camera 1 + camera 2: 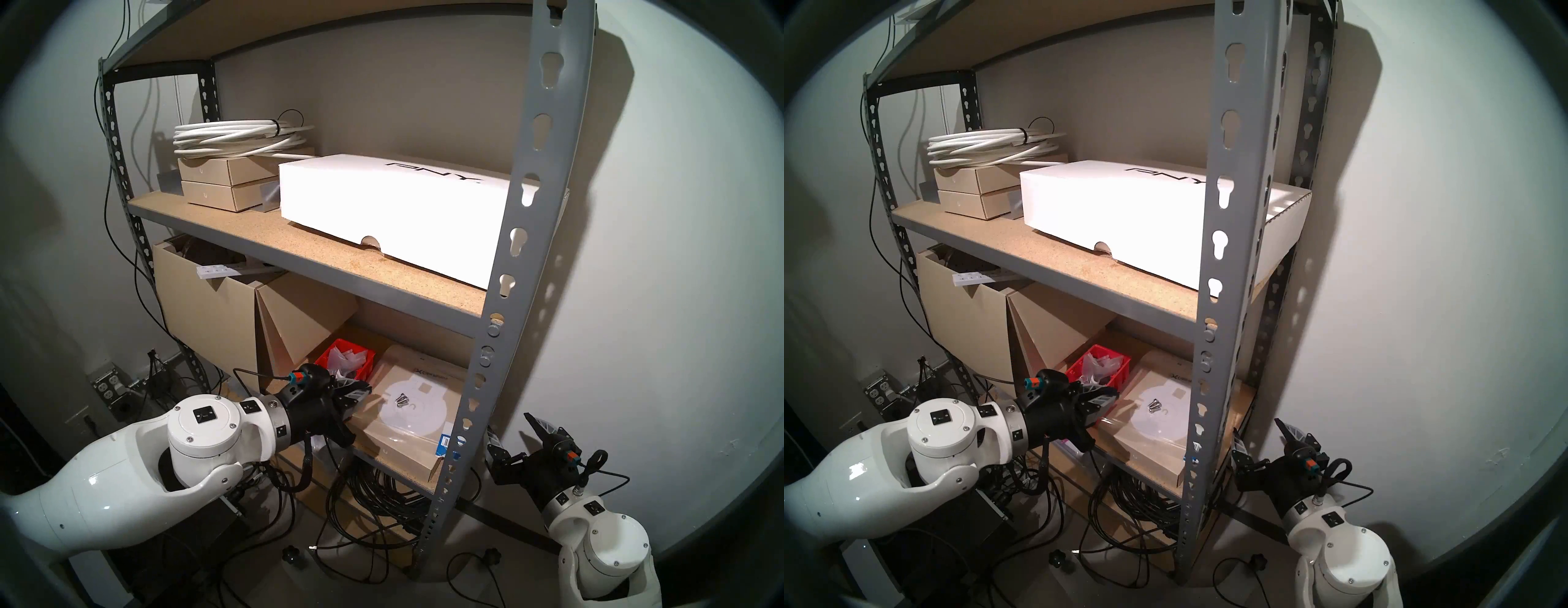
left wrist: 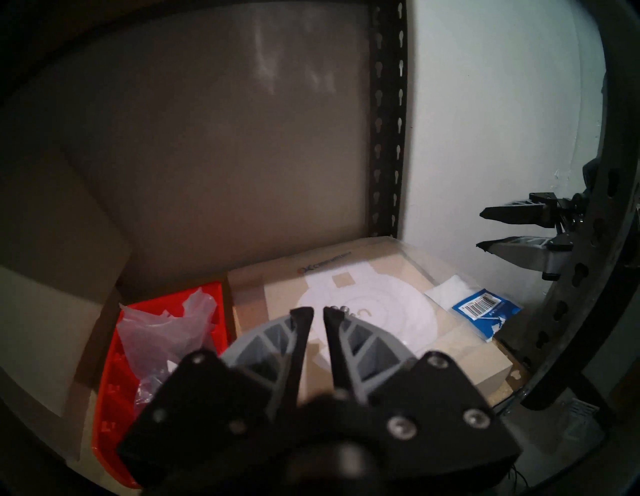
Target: Organize the rack shelf by putting things into a case
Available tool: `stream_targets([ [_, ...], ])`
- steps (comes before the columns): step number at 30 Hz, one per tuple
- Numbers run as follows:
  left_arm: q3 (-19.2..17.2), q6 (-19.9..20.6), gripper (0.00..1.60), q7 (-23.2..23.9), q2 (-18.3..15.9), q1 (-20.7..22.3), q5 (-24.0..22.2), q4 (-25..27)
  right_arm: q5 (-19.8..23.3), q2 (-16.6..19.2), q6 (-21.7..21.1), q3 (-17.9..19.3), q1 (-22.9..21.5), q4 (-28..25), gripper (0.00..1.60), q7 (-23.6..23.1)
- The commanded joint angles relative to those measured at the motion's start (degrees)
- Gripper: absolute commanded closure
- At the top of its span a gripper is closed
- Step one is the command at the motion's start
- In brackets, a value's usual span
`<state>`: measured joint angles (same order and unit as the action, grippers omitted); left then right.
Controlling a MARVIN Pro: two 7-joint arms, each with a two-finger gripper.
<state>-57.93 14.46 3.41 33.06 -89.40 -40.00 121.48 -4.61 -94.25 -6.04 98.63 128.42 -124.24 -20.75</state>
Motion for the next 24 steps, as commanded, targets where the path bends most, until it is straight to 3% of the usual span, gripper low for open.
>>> stream_targets([
  [1,0.9,0.6,0.78,1.0,3.0,3.6,1.3,-0.7,0.0,0.1,0.2,0.1,-0.3,-1.2,0.0,0.1],
  [3,1.3,1.0,0.92,0.6,3.2,3.7,1.5,-0.7,0.0,0.0,0.2,0.1,-0.3,-1.2,0.0,0.1],
  [6,1.9,1.3,0.81,0.8,3.5,3.9,2.0,-1.3,-0.1,0.0,0.2,0.1,-0.3,-1.2,0.0,0.1],
  [9,2.6,1.5,0.83,1.7,3.9,4.4,2.2,-2.1,-0.1,0.0,0.2,0.1,-0.3,-1.2,0.0,0.0],
  [11,3.3,1.8,0.7,1.4,4.7,4.7,2.9,-2.5,-0.1,0.0,0.2,0.1,-0.3,-1.2,0.0,0.0],
  [12,3.4,2.0,0.24,1.4,4.9,4.9,3.0,-2.6,-0.1,0.0,0.2,0.1,-0.3,-1.2,0.0,0.0],
  [13,3.4,2.0,0.24,1.4,4.9,4.9,3.0,-2.6,-0.1,0.0,0.2,0.1,-0.3,-1.2,0.0,0.0],
  [14,3.6,2.1,0.04,1.9,5.0,5.2,2.9,-2.7,-0.1,0.0,0.2,0.1,-0.3,-1.2,0.0,0.0],
  [24,3.6,2.1,0.0,1.6,4.9,5.3,3.9,-2.0,-0.1,0.0,0.2,0.1,-0.3,-1.2,0.0,0.0],
])
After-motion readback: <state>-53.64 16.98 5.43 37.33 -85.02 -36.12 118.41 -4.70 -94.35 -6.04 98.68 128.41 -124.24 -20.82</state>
